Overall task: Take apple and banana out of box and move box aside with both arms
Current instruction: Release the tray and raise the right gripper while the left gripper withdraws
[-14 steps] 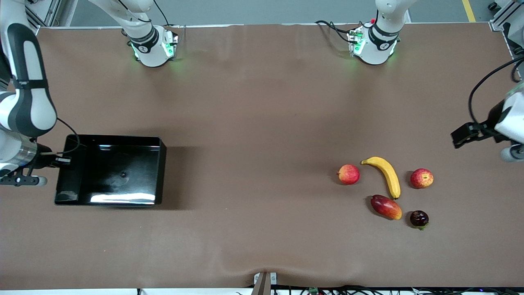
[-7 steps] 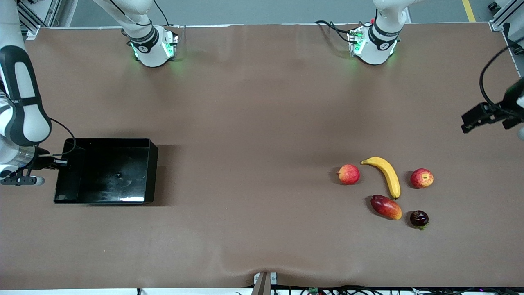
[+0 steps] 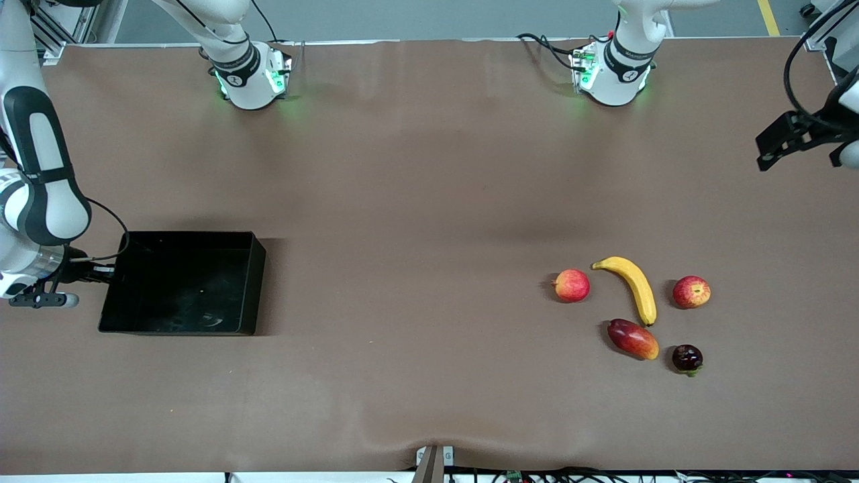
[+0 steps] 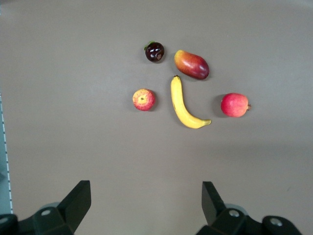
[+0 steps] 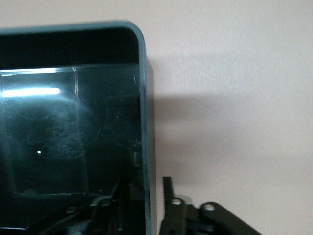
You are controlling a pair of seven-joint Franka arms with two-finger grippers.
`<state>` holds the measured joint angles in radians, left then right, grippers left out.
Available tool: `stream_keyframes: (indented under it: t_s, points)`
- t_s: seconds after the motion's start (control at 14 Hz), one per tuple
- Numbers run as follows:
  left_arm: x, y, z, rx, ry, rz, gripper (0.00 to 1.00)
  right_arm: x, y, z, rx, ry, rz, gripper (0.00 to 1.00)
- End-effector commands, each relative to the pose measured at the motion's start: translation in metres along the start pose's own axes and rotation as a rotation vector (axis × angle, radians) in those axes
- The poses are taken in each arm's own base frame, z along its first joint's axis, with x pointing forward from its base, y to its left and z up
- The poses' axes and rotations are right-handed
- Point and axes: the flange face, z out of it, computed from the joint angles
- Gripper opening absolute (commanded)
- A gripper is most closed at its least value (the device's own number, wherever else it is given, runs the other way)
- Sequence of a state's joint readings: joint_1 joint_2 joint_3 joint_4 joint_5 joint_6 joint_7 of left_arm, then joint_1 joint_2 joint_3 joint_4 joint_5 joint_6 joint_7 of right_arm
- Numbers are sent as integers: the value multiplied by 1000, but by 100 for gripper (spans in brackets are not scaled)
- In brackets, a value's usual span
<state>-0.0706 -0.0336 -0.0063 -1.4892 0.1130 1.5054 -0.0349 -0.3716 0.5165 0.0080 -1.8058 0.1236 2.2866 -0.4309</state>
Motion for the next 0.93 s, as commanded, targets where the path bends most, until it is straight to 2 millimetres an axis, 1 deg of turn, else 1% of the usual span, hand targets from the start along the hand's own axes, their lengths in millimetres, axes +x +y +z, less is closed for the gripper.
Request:
stream_keyframes:
  t_s: [0.0, 0.07, 0.14, 0.29, 0.43, 0.5, 0.64, 0.71, 0.79, 0.86]
  points:
    - [-12, -6, 3, -21, -33, 21, 100, 11, -10, -39, 2, 36, -37, 100]
    - [-15, -9, -2, -23, -26, 17, 100, 17, -16, -55, 3, 33, -50, 100]
    - [-14, -9, -4, -21, -23, 15, 100, 23, -29, -71, 9, 19, -70, 100]
    - [-13, -6, -3, -30, -24, 10, 100, 33, -60, -105, 8, 1, -116, 100]
    - [-11, 0, 0, -40, -31, -31, 100, 35, -93, -125, 0, -4, -82, 100]
    - [-10, 4, 1, -39, -34, -51, 100, 34, -113, -133, -15, -21, -59, 100]
    - [-8, 6, 6, -38, -43, -53, 100, 30, -165, -154, -44, -46, -1, 100]
    - [-8, 12, 6, -39, -44, -46, 100, 26, -192, -166, -66, -58, 28, 100]
    - [-8, 16, 4, -36, -41, -44, 100, 20, -212, -179, -82, -61, 57, 100]
    - [-9, 17, 1, -21, -33, -54, 100, 13, -227, -193, -88, -67, 79, 100]
